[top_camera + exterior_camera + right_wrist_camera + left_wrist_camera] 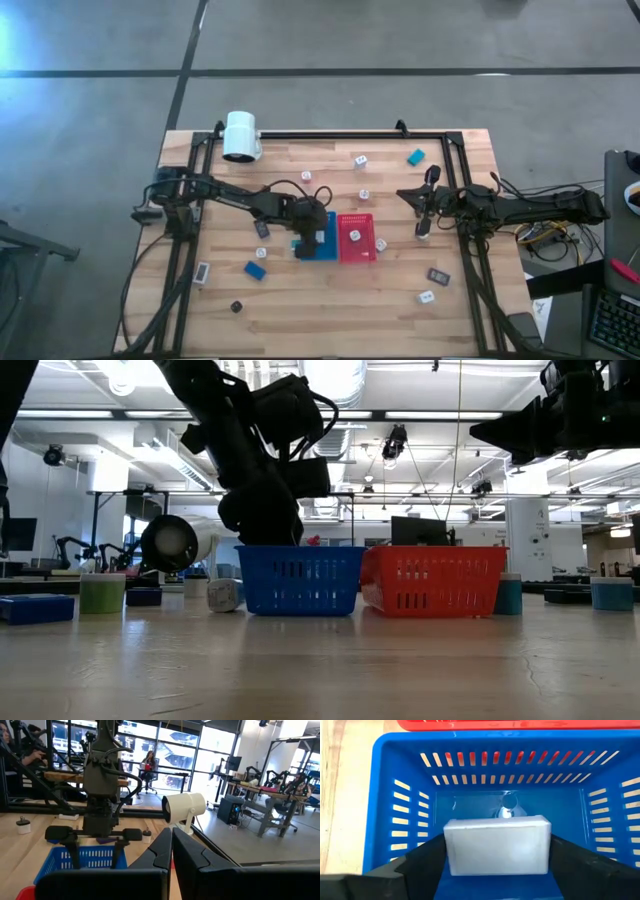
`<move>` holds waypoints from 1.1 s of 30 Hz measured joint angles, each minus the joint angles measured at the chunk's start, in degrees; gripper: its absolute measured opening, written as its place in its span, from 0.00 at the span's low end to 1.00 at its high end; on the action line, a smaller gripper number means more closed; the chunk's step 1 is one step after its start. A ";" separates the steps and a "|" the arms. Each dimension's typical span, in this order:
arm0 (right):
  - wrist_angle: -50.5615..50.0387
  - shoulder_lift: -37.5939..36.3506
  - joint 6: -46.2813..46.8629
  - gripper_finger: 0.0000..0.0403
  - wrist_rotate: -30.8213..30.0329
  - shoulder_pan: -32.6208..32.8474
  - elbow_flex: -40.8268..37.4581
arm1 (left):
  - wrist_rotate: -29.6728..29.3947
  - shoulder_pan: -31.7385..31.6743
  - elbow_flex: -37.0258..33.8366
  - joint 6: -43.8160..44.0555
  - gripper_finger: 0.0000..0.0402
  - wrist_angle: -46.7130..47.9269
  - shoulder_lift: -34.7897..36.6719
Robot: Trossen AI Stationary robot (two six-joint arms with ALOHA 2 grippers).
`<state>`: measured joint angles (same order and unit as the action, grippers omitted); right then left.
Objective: Sort adapters and digital timers
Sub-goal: Put the top white timer into the blue bin, then put the right light blue charger adaptor into the red bin
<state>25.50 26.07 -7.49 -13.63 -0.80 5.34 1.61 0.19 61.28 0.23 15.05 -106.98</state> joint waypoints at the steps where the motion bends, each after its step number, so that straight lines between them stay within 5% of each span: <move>1: 0.00 0.01 0.00 0.02 0.00 0.00 0.00 | 0.00 0.00 0.00 -0.01 0.85 -0.01 0.00; 9: 0.00 0.02 -0.20 0.02 0.00 0.00 0.00 | 0.02 0.00 0.00 -1.59 0.86 0.01 2.81; 17: 0.02 -0.05 -0.43 0.02 0.02 0.02 0.00 | -0.05 1.13 -5.40 -7.19 0.81 -11.03 19.39; 21: 0.04 -0.03 -0.44 0.02 0.02 0.01 0.00 | -0.01 0.94 -13.91 -11.25 0.66 -18.55 29.26; 31: 0.05 0.02 -0.17 0.02 0.02 0.00 0.00 | -2.07 -1.72 -35.36 -11.34 0.06 -34.74 55.24; 33: 0.09 0.02 -0.20 0.02 0.02 0.00 0.00 | -3.02 -2.20 -38.89 -10.92 0.02 -34.79 61.85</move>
<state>25.58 26.09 -7.68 -13.61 -0.80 5.34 -1.42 -2.02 22.39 -10.69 -19.74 -45.13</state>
